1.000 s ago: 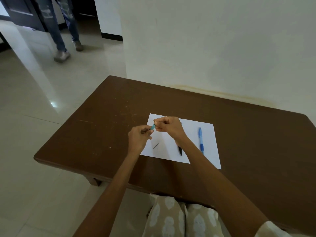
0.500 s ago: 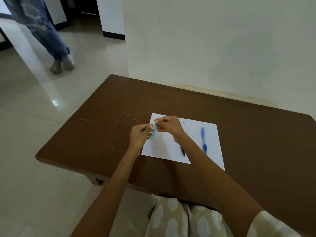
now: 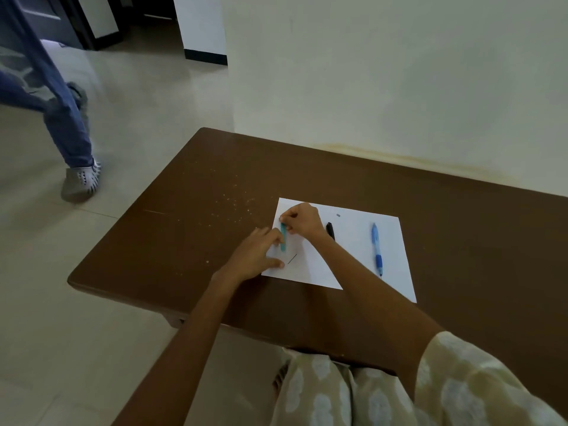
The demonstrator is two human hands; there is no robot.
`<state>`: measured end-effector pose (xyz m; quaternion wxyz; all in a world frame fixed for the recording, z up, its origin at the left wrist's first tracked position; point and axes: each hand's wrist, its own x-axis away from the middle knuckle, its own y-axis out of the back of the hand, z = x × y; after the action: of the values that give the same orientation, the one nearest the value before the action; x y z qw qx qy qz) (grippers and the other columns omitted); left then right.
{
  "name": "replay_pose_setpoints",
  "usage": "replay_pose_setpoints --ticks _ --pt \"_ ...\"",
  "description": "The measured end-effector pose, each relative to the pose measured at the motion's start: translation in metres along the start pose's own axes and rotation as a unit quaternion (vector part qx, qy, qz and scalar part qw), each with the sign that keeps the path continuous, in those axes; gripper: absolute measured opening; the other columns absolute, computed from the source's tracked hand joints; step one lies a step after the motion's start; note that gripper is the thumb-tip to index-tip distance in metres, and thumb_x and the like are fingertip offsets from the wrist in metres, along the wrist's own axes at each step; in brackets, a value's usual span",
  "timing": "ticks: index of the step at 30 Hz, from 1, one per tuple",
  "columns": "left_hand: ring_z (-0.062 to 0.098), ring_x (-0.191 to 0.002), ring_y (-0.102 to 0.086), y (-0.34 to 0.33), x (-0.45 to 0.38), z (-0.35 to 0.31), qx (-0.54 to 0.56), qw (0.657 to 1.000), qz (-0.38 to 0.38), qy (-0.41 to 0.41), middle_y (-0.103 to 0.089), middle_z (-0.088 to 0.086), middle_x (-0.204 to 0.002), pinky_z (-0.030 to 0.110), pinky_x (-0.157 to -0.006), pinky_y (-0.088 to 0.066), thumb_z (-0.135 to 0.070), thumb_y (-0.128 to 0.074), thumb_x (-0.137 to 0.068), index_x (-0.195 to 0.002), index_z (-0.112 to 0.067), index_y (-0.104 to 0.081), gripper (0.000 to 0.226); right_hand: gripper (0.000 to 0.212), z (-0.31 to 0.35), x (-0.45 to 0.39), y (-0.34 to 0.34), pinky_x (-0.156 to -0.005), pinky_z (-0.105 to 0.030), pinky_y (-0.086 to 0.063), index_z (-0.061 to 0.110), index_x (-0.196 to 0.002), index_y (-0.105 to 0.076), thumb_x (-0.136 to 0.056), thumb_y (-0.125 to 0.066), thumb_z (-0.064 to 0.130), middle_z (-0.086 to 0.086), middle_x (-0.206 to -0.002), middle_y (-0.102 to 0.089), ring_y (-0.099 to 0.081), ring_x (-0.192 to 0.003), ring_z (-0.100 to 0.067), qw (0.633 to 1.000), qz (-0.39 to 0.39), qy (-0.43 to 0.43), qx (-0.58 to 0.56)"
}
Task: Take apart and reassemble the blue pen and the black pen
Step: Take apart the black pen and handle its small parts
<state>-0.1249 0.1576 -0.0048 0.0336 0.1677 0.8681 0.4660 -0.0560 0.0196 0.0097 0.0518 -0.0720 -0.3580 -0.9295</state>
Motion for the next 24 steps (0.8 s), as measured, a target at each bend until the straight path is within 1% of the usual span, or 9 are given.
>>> replay_pose_setpoints --ticks 2,4,6,9,11,14,17,20,24 --pt "0.015 -0.111 -0.045 0.002 -0.002 -0.004 -0.050 0.998 0.010 -0.023 -0.051 -0.003 -0.124 0.026 -0.087 -0.040 -0.038 -0.067 -0.081 -0.122 -0.028 -0.050 0.045 0.023 0.001 0.003 0.001 -0.061 -0.010 -0.043 0.001 -0.100 -0.071 -0.087 -0.064 0.018 -0.017 -0.098 -0.071 -0.055 -0.056 -0.008 1.000 -0.003 0.009 0.012" --pt "0.015 -0.110 -0.045 0.004 -0.007 -0.007 -0.083 0.995 0.019 -0.047 -0.051 -0.002 -0.125 0.025 -0.086 -0.039 -0.040 -0.064 -0.082 -0.127 -0.029 -0.049 0.048 0.023 0.002 0.011 0.006 -0.064 -0.014 -0.046 0.001 -0.102 -0.071 -0.088 -0.063 0.017 -0.016 -0.102 -0.071 -0.061 -0.064 -0.014 1.000 -0.020 0.009 -0.006" --pt "0.015 -0.108 -0.046 0.007 -0.011 -0.009 -0.097 0.992 0.048 -0.066 -0.052 -0.001 -0.122 0.023 -0.082 -0.040 -0.040 -0.062 -0.084 -0.125 -0.030 -0.050 0.044 0.024 0.000 0.026 0.013 -0.069 -0.018 -0.050 0.002 -0.106 -0.069 -0.089 -0.061 0.017 -0.015 -0.107 -0.070 -0.068 -0.080 -0.024 0.997 -0.055 0.003 -0.048" --pt "0.015 -0.099 -0.051 0.009 -0.017 -0.015 -0.096 0.988 0.092 -0.083 -0.057 0.001 -0.111 0.025 -0.076 -0.044 -0.033 -0.063 -0.085 -0.117 -0.029 -0.055 0.033 0.027 -0.010 0.054 0.019 -0.071 -0.012 -0.047 0.004 -0.113 -0.066 -0.091 -0.058 0.019 -0.011 -0.111 -0.069 -0.069 -0.088 -0.023 0.992 -0.096 -0.025 -0.073" --pt "0.012 -0.089 -0.050 0.008 -0.021 -0.019 -0.112 0.984 0.114 -0.084 -0.059 0.001 -0.108 0.026 -0.075 -0.045 -0.031 -0.063 -0.085 -0.117 -0.029 -0.055 0.033 0.026 -0.020 0.070 0.018 -0.079 -0.016 -0.049 0.005 -0.113 -0.065 -0.092 -0.057 0.018 -0.010 -0.114 -0.068 -0.068 -0.092 -0.023 0.992 -0.101 -0.039 -0.059" --pt "0.009 -0.085 -0.047 0.009 -0.024 -0.021 -0.118 0.982 0.128 -0.078 -0.060 0.001 -0.109 0.022 -0.072 -0.042 -0.030 -0.063 -0.085 -0.117 -0.028 -0.055 0.032 0.021 -0.035 0.085 0.010 -0.093 -0.023 -0.047 0.007 -0.109 -0.065 -0.092 -0.056 0.018 -0.010 -0.113 -0.067 -0.065 -0.097 -0.022 0.994 -0.096 -0.041 -0.026" --pt "0.010 -0.086 -0.047 0.009 -0.023 -0.022 -0.116 0.982 0.133 -0.066 -0.060 0.001 -0.111 0.021 -0.071 -0.040 -0.031 -0.062 -0.086 -0.116 -0.028 -0.055 0.031 0.022 -0.042 0.092 0.006 -0.090 -0.016 -0.040 0.007 -0.109 -0.063 -0.094 -0.053 0.019 -0.010 -0.114 -0.066 -0.061 -0.102 -0.022 0.996 -0.079 -0.034 0.005" --pt "0.013 -0.086 -0.049 0.009 -0.025 -0.023 -0.125 0.979 0.153 -0.057 -0.061 0.004 -0.109 0.018 -0.064 -0.038 -0.031 -0.060 -0.088 -0.118 -0.030 -0.052 0.031 0.023 -0.043 0.094 0.007 -0.091 -0.016 -0.039 0.006 -0.111 -0.062 -0.095 -0.051 0.018 -0.011 -0.116 -0.064 -0.060 -0.105 -0.022 0.996 -0.077 -0.035 0.001" --pt "0.014 -0.090 -0.048 0.014 -0.029 -0.028 -0.138 0.972 0.186 -0.047 -0.058 0.005 -0.112 0.026 -0.073 -0.042 -0.029 -0.060 -0.088 -0.121 -0.032 -0.048 0.035 0.022 -0.048 0.095 0.006 -0.085 -0.011 -0.035 0.004 -0.110 -0.062 -0.094 -0.052 0.016 -0.012 -0.114 -0.065 -0.060 -0.103 -0.023 0.997 -0.075 -0.022 -0.011"
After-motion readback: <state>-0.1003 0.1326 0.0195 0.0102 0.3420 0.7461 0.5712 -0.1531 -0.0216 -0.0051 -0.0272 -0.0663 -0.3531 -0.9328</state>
